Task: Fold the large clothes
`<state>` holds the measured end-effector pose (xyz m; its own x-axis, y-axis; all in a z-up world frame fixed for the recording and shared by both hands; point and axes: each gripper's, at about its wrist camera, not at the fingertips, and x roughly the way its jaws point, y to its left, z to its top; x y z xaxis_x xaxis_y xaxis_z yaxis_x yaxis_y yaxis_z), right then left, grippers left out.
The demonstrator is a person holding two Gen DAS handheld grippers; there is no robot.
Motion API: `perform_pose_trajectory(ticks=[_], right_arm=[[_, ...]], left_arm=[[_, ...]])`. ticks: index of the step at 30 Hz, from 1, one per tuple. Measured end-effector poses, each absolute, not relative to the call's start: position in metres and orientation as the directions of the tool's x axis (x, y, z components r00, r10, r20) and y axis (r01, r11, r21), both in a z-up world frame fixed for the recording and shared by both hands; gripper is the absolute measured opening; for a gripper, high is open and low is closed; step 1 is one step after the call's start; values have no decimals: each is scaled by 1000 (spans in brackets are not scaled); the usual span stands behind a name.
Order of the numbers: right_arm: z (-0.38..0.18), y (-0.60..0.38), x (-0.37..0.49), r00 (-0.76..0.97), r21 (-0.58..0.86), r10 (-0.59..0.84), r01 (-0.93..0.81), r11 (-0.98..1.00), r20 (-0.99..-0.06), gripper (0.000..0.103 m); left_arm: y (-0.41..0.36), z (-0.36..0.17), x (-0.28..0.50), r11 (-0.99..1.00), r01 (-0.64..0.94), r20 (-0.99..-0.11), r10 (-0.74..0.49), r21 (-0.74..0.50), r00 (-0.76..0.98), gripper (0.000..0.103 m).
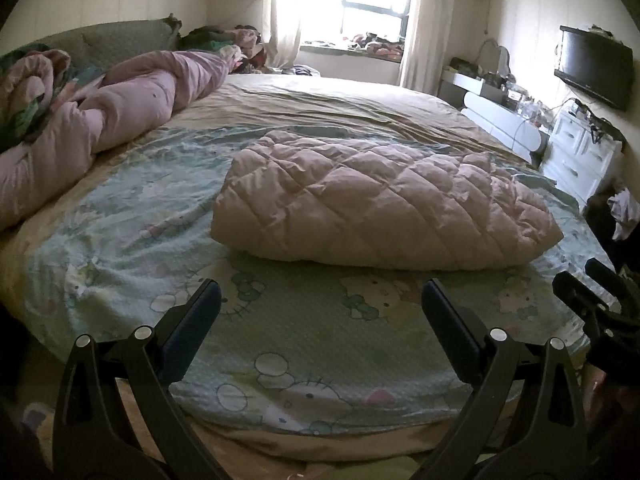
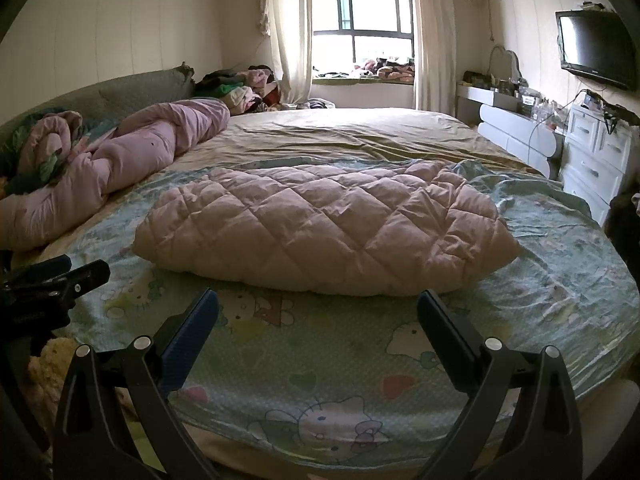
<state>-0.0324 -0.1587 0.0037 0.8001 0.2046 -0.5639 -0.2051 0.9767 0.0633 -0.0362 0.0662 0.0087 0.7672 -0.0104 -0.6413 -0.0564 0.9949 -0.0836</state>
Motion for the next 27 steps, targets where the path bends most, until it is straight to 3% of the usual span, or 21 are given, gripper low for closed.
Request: perform_pose_trajectory(ticks=[27], right_arm=[[0,-159,-31,794,66,209,-209,976,-571,99]], left_arm=[[67,8,-33,994,-67,-642,0,-81,767,94]])
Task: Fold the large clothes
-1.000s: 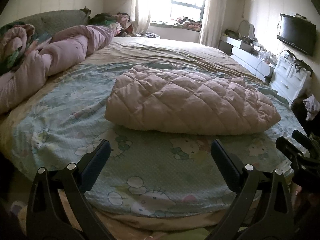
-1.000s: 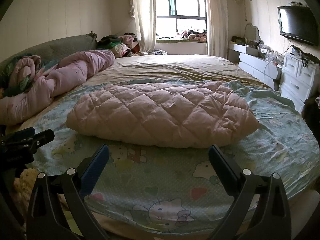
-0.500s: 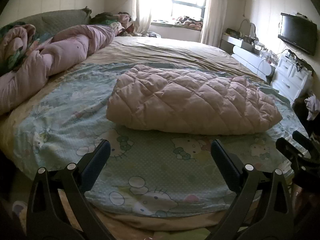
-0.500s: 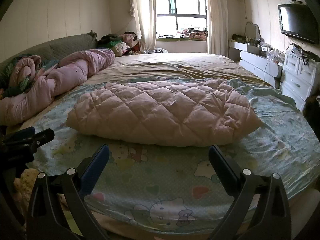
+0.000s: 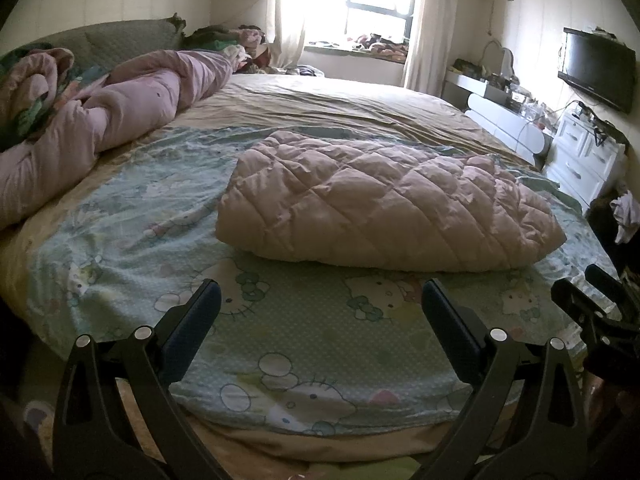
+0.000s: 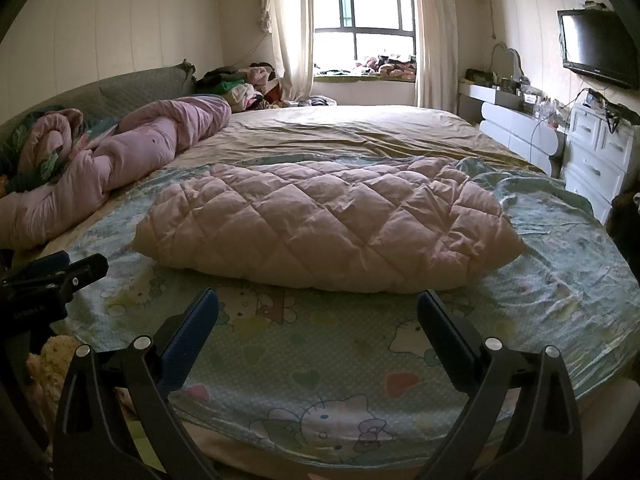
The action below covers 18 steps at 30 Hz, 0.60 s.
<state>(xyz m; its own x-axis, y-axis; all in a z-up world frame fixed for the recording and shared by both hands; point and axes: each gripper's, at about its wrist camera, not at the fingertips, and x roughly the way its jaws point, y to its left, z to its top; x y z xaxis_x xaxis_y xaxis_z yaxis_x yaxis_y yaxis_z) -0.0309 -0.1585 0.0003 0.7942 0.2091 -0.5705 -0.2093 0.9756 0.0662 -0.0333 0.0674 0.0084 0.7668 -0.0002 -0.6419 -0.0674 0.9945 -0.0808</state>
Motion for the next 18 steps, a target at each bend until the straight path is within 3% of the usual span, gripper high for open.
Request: perform_pose_trajectory(ticks=[18], right_arm=[[-3,-158,-29,789,64,211,-214,975,-577,99]], left_arm=[[67,8,-33,995,-72,-641,6,-76,767,94]])
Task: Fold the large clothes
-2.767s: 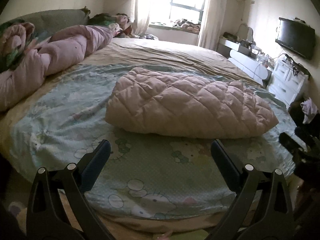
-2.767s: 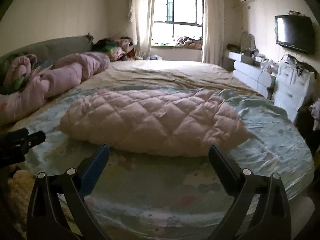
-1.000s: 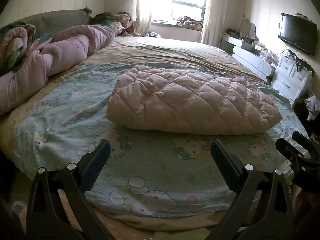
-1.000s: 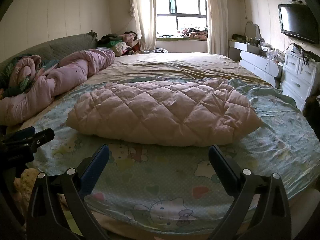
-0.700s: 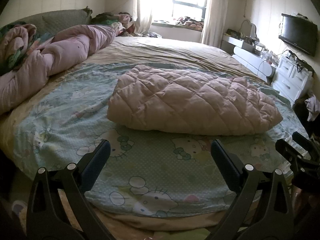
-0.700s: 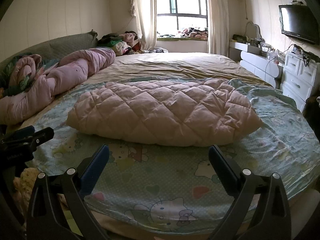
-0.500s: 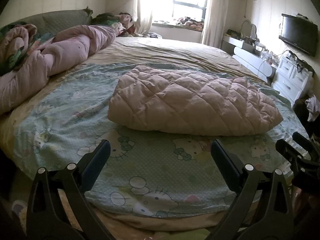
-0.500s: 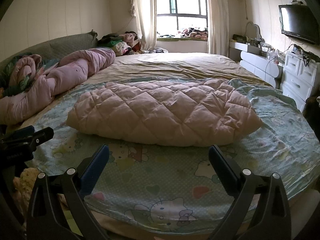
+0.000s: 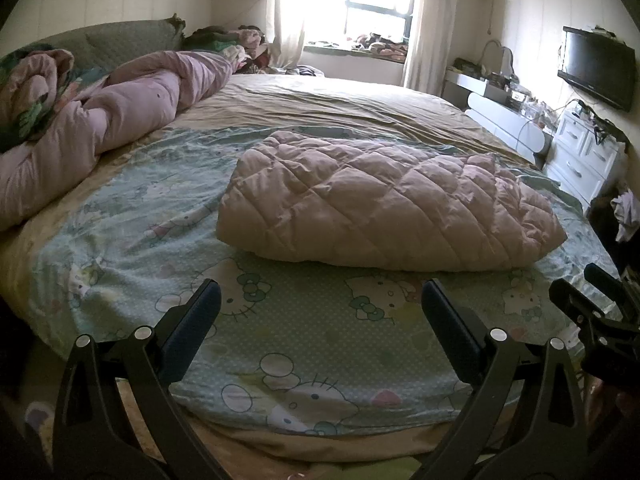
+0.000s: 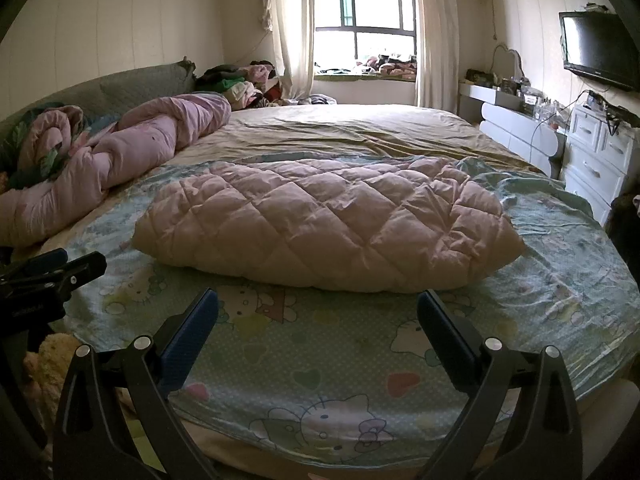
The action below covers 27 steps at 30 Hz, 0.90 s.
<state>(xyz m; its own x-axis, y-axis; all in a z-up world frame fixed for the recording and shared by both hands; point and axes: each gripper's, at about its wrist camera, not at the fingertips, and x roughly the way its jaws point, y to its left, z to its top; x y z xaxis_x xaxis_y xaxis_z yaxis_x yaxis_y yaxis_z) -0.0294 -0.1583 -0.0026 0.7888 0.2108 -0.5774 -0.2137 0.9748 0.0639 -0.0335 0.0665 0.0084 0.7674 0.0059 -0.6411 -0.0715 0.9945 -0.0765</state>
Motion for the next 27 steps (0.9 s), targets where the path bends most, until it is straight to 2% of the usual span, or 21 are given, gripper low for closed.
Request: perform_pose_trajectory(ticks=[27], right_arm=[[-5,-160,-30,785,42,185,-199,979,-591,99]], left_arm=[[62,1,-37,995,-66,-653,5,-69,757,94]])
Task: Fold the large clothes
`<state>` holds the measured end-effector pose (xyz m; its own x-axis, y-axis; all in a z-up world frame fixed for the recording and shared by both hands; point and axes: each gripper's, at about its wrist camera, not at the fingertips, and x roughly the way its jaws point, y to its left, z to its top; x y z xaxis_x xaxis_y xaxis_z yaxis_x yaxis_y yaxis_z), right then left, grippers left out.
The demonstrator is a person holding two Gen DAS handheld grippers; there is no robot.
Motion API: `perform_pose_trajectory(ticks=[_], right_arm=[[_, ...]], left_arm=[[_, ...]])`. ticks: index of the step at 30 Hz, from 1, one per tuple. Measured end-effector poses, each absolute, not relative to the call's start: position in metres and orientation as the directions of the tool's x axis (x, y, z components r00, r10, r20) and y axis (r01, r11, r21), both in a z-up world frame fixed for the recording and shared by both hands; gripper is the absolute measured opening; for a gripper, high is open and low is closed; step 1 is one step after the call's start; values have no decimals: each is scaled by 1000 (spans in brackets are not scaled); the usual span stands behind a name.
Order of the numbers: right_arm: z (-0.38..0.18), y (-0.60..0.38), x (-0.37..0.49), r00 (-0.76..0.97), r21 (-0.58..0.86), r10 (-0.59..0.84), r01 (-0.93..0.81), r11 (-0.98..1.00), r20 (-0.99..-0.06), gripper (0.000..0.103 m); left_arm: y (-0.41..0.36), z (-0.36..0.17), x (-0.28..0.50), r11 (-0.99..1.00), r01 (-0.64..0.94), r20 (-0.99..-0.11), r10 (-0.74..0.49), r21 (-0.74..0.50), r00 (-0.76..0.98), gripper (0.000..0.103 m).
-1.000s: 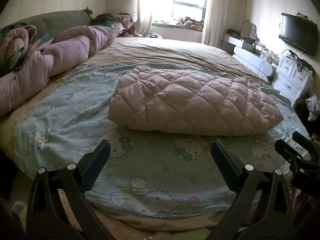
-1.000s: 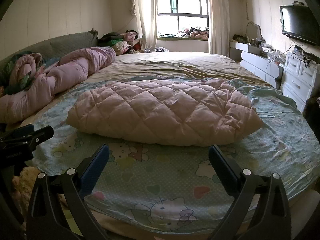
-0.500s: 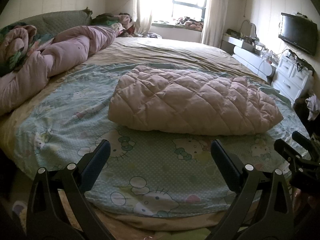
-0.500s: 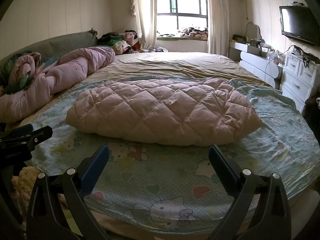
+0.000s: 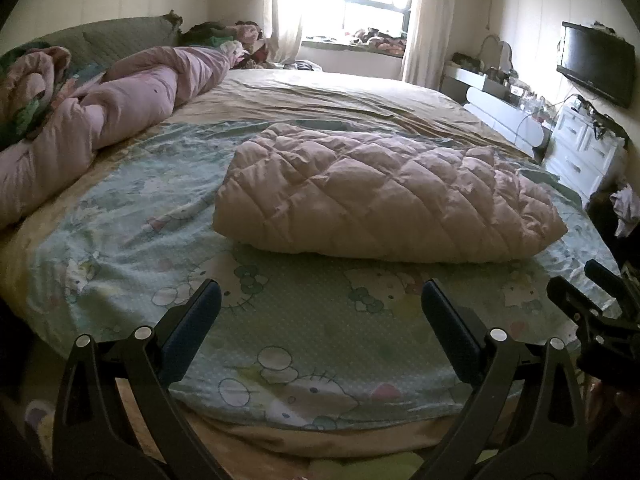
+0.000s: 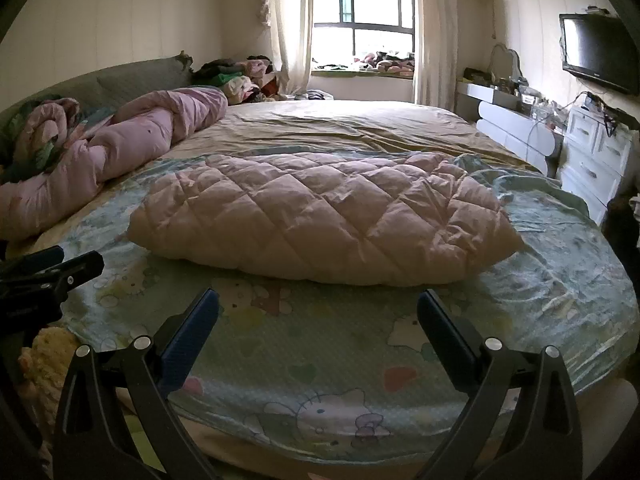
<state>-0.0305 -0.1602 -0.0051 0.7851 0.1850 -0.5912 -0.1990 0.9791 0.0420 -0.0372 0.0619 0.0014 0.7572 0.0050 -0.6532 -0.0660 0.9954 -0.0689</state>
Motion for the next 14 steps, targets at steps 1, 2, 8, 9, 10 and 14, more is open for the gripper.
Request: perform_pose_trajectory(ticks=[1,2,8,9,10,14], right_arm=[[-5,-160,-30,784,41,184,-198,979,-593,99],[-5,-162,-31,785,42,182,-195,980,-593,99],[-7,-167,-29,785,49,168,-173,984,-596,99],[-7,-168,-28,787,50,164,-168,985,-594,99],[-6,-170,-28,790,49,157,-160,986,-592,99],[-8,-189,-21,797,56,114,-100,993,-594,99]], left_arm=[[62,1,-37,996,-67,-653,7,-66,758,94],[62,1,-37,996,-65,-654,6,-66,757,94],[63,-1,-35,994,-82,-655,15,-72,756,94],[63,-2,-33,993,-89,-661,17,-75,750,94],[66,-3,-32,992,-92,-664,14,-82,748,94],[80,-10,-23,986,-113,-680,2,-119,733,94]])
